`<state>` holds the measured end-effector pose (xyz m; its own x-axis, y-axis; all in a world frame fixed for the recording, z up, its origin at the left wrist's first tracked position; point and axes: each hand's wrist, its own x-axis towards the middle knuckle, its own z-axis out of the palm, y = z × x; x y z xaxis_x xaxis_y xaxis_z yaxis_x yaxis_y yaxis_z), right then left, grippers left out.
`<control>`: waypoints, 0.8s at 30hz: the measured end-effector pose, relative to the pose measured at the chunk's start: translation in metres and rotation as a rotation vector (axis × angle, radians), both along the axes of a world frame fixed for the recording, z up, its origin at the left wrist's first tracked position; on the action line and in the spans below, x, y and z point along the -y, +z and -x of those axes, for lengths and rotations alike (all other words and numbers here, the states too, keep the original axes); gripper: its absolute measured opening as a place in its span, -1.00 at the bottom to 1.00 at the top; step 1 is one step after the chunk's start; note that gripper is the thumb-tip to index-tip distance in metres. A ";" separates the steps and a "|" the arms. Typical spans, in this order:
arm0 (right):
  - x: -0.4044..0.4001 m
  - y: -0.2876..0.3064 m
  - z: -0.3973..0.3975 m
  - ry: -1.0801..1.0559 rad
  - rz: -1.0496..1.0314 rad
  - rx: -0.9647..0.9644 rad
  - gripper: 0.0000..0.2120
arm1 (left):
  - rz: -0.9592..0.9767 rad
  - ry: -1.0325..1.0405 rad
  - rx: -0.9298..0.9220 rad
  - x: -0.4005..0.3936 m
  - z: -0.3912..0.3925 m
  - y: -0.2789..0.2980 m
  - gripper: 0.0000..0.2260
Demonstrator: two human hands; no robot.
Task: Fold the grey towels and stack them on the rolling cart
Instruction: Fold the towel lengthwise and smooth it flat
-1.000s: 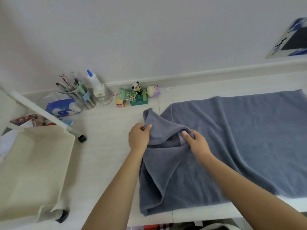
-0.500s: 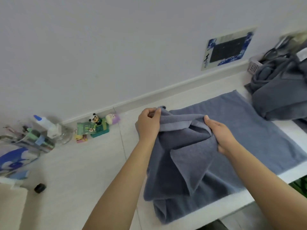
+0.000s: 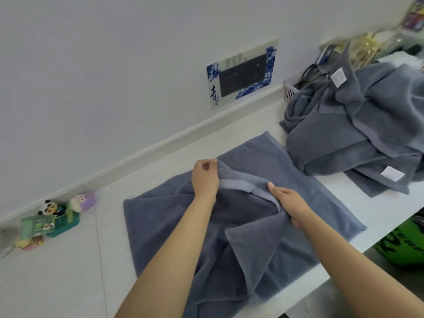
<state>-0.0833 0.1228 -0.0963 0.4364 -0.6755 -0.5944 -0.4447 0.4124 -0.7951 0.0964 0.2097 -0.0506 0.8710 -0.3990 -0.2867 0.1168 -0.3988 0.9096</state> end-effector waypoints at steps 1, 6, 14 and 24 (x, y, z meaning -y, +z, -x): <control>0.008 -0.004 0.004 0.005 0.011 0.002 -0.60 | 0.035 0.020 -0.033 0.011 0.001 0.000 -0.82; 0.031 -0.020 0.024 0.032 0.330 -0.168 -0.66 | 0.204 -0.004 -0.357 0.072 0.012 -0.011 -0.85; 0.016 -0.051 0.029 0.300 0.884 -0.400 -0.58 | 0.308 -0.007 -0.573 0.122 0.025 -0.043 -0.81; 0.055 -0.041 0.036 -0.066 0.568 -0.135 -0.84 | 0.285 -0.145 -0.507 0.163 0.007 -0.035 -0.76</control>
<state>-0.1193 0.0677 -0.1370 0.3280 -0.9275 -0.1791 -0.5454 -0.0311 -0.8376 0.0896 0.0465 -0.0859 0.5846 -0.6257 -0.5165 0.5267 -0.1915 0.8282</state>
